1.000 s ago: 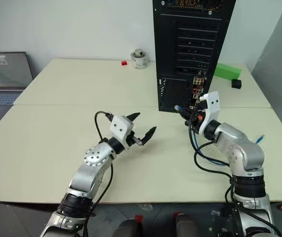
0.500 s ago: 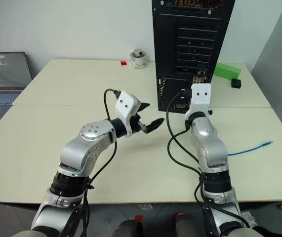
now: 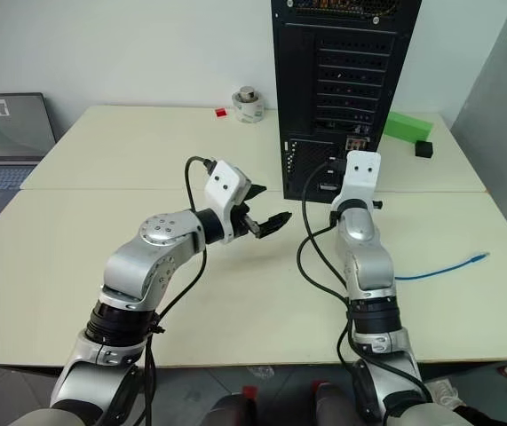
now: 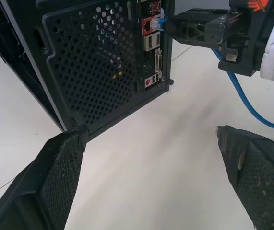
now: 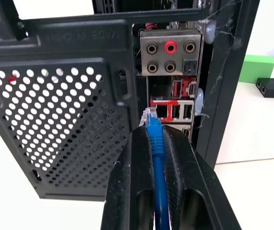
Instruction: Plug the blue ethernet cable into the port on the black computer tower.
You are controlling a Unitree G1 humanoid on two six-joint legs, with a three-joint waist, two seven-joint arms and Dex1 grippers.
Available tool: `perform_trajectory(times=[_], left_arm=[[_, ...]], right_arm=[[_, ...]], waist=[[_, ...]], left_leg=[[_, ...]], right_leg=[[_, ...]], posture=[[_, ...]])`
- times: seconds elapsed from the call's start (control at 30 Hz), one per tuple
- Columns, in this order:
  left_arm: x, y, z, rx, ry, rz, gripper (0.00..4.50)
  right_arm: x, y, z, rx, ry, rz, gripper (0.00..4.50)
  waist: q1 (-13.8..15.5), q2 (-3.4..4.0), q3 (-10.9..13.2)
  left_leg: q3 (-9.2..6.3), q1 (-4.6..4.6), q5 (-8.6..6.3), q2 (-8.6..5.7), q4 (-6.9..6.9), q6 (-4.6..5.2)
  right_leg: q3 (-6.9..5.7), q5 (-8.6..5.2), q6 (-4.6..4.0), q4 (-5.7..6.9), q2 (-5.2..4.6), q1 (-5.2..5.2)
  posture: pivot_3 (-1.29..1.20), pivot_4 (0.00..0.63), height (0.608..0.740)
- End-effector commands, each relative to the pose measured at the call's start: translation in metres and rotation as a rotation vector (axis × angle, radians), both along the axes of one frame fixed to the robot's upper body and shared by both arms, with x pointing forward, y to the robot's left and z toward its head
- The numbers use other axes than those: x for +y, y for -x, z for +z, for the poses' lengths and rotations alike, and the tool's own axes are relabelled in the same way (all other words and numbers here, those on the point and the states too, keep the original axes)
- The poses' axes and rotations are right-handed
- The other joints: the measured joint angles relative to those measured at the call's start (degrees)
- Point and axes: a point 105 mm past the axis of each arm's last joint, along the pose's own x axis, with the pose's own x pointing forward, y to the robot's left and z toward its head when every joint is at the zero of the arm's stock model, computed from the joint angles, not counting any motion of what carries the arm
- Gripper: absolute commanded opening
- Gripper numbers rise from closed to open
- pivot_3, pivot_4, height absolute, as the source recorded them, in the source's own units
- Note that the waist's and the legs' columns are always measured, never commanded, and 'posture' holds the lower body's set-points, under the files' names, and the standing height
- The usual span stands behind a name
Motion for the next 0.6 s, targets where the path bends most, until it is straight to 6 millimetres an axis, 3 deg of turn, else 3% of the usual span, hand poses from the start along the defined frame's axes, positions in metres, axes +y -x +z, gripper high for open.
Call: perform_trajectory(times=[0.03,0.6], left_arm=[[-0.0015,0.002,0.0124,-0.048,-0.005,-0.012,4.5],[0.0017,0.0019,0.0125,-0.052,-0.012,-0.006,4.5]], right_arm=[[-0.0017,-0.0019,0.0186,-0.073,-0.015,-0.026,0.02],[0.0019,-0.0073,0.0208,-0.075,-0.031,-0.01,0.02]], waist=[[-0.01,0.0,0.0],[-0.05,0.01,0.01]], left_leg=[[0.0,0.0,0.0,0.0,0.0,0.0],[0.0,-0.01,0.0,0.01,0.0,0.0]], right_leg=[[0.0,0.0,0.0,0.0,0.0,0.0],[0.01,0.0,0.0,0.0,0.0,-0.01]], posture=[[0.0,0.15,0.74],[0.0,0.15,0.74]])
